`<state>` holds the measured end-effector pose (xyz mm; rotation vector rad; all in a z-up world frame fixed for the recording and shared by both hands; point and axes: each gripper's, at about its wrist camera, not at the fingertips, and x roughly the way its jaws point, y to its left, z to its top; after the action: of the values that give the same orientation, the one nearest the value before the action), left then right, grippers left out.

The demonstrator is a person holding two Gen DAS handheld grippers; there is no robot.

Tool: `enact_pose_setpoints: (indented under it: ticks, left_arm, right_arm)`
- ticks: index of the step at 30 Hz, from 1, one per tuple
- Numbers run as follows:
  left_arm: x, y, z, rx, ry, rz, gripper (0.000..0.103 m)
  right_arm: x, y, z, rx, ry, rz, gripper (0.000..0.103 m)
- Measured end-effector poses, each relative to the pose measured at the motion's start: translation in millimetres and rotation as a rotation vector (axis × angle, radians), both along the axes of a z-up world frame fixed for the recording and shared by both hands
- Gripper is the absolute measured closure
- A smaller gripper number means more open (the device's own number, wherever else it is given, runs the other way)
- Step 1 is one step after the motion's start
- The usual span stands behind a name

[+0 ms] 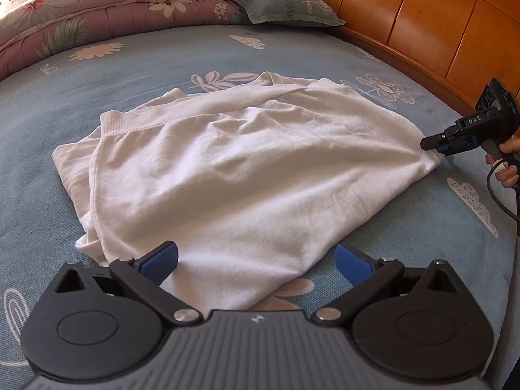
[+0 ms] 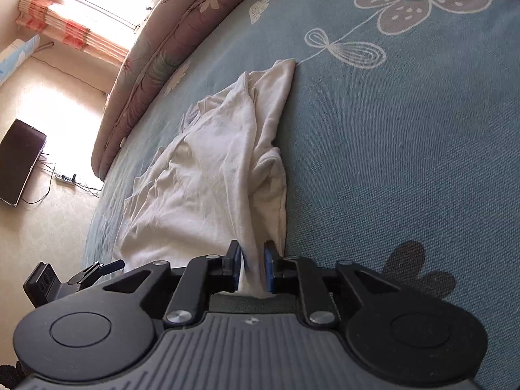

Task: Fold clothes

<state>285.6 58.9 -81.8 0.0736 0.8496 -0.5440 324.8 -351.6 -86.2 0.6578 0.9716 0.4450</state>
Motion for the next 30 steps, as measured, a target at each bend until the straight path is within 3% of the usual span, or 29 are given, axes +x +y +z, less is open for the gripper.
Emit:
enact_pose_setpoints:
  ticks: [3,8,13,15,22,26,30]
  left_arm:
    - [2.4,-3.0,4.4,-0.021,-0.015,-0.021,0.001]
    - [9.6,-12.2,4.1,-0.028,-0.024,-0.028,0.001]
    - [11.1,-17.6,0.3,-0.036,-0.026,-0.038,0.001]
    - [11.5,-17.7,-0.6,-0.032,-0.023,-0.043,0.001]
    - [22.0,-17.2,-5.0,-0.019,-0.001,-0.035,0.001]
    - [15.7,-10.6,2.7,-0.032,-0.016,-0.048,0.001]
    - [33.8,-9.2,18.5,-0.081,-0.059,-0.029,0.001]
  right_arm:
    - [11.6,6.5,26.7,-0.093,-0.109,-0.012,0.056]
    - [64.2,12.0,45.5,-0.139,-0.239,0.009,0.057]
    - [125.0,40.2,13.5,-0.282,-0.184,0.024,0.057]
    - [127.2,50.5,8.6,-0.32,-0.194,0.053,0.084]
    - [128.2,52.1,23.6,-0.399,-0.252,0.034,0.086]
    - [111.0,56.5,35.8,-0.415,-0.292,0.039,0.08]
    - [85.6,81.8,50.6,-0.486,-0.375,0.126,0.049]
